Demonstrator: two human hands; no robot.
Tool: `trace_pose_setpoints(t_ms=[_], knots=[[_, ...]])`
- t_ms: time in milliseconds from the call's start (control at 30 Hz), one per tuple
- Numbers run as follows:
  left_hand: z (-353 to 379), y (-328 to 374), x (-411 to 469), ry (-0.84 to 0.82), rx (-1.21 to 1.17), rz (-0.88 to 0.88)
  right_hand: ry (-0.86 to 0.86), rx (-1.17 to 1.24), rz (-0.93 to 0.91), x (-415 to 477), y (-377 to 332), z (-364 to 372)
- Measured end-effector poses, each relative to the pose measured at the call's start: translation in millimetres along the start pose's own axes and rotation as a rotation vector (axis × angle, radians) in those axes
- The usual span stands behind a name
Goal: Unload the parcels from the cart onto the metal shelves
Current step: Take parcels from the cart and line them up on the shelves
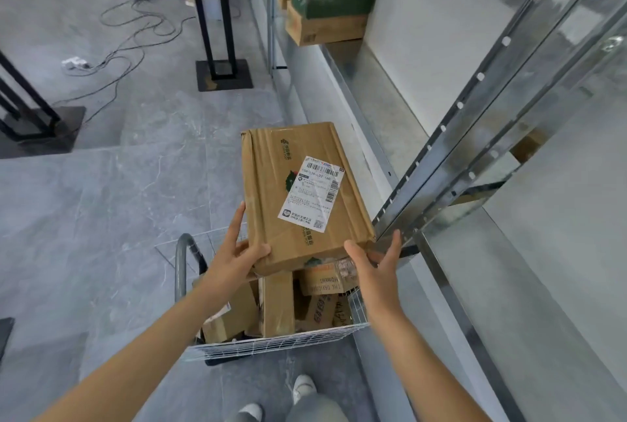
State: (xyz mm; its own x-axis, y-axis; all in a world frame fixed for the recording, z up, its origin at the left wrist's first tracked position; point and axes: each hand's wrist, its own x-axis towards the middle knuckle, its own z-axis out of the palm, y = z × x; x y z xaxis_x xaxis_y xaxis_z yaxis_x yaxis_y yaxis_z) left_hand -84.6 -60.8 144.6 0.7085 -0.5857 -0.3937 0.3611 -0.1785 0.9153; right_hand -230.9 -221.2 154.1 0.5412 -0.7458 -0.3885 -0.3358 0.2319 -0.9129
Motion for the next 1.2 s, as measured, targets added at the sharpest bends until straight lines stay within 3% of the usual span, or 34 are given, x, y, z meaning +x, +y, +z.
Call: trace_pose_setpoints(t_ms=[100,200,500,667,933,1200], knots=[[-16.5,13.6,4.7,-0.103,0.057,0.031,-0.106,-0.085,-0.145,-0.1,-8.9,-11.5],[-20.8,22.1,3.3,-0.219,0.112,0.057,-0.192,-0.010,-0.175,-15.7,-16.7,-18.4],[0.6,36.2,-19.4,-0.568,0.164,0.094,-0.015,0.044,-0.298,-93.1,-12.5,-48.0],[19.0,35.1,-29.4,-0.754,0.212,0.114,0.145,0.052,-0.276,-145.0,8.5,-66.6],[25.6,18.3,-63.1,-0.793,0.264,0.213,0.310,-0.030,-0.275,-185.3,29.0,-67.8],[65.3,4.7,-139.0,-0.887,0.272,0.283,0.270,0.216,-0.277,-260.5,56.1,-120.0]])
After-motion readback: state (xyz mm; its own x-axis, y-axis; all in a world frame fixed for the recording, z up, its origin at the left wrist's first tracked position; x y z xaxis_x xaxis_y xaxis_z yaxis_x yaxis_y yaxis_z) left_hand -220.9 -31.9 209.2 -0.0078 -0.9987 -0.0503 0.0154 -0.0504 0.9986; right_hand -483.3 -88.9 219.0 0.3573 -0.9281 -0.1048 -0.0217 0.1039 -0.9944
